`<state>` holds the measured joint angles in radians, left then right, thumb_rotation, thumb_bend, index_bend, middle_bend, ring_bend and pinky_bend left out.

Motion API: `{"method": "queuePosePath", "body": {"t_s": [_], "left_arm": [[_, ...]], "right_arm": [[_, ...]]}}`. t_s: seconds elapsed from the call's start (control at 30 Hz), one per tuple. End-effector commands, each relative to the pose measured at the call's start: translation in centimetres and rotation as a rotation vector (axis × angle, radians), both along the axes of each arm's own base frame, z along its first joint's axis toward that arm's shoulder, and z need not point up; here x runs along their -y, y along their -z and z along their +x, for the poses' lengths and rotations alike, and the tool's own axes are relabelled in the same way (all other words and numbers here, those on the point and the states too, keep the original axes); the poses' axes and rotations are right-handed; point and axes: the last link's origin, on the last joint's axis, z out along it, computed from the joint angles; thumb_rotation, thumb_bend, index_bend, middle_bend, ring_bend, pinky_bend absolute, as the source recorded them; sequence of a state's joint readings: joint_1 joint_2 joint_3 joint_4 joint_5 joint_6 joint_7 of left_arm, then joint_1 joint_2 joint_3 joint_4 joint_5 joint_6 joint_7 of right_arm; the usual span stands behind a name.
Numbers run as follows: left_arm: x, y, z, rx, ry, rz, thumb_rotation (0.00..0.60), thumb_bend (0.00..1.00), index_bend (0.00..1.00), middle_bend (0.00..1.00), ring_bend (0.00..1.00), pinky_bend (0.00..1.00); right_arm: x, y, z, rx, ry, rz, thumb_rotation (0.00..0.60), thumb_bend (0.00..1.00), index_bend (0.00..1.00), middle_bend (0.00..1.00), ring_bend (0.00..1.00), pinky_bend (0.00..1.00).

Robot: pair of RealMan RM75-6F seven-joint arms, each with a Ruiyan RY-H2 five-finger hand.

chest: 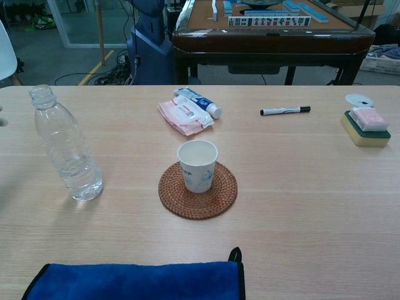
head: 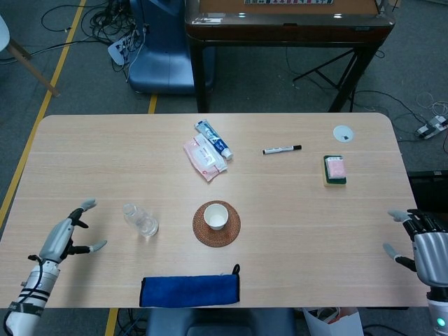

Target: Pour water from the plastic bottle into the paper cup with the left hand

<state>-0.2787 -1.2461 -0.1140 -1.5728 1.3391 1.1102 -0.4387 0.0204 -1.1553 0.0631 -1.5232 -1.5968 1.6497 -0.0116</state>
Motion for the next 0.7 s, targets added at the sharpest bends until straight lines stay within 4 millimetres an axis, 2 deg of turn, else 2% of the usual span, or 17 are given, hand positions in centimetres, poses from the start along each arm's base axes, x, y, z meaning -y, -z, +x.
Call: {"method": "queuePosePath", "body": {"t_s": [0.03, 0.3, 0.7], "left_arm": [[-0.5, 1.1, 0.7, 0.032, 0.001, -0.026, 0.6, 0.12, 0.0, 0.12, 0.11, 0.32], [-1.5, 3.6, 1.8, 0.083, 0.022, -0.046, 0.6, 0.12, 0.0, 0.12, 0.11, 0.31], [-2.9, 5.8, 3.6, 0.145, 0.036, -0.077, 0.6, 0.12, 0.05, 0.12, 0.11, 0.31]], "right_arm": [[-0.1, 0.0, 0.0, 0.002, -0.001, -0.002, 0.6, 0.08, 0.31, 0.41, 0.26, 0.41], [-0.3, -0.4, 0.0, 0.009, -0.003, -0.012, 0.6, 0.08, 0.31, 0.41, 0.26, 0.41], [-0.5, -0.6, 0.0, 0.016, -0.011, -0.015, 0.6, 0.08, 0.31, 0.41, 0.26, 0.41]]}}
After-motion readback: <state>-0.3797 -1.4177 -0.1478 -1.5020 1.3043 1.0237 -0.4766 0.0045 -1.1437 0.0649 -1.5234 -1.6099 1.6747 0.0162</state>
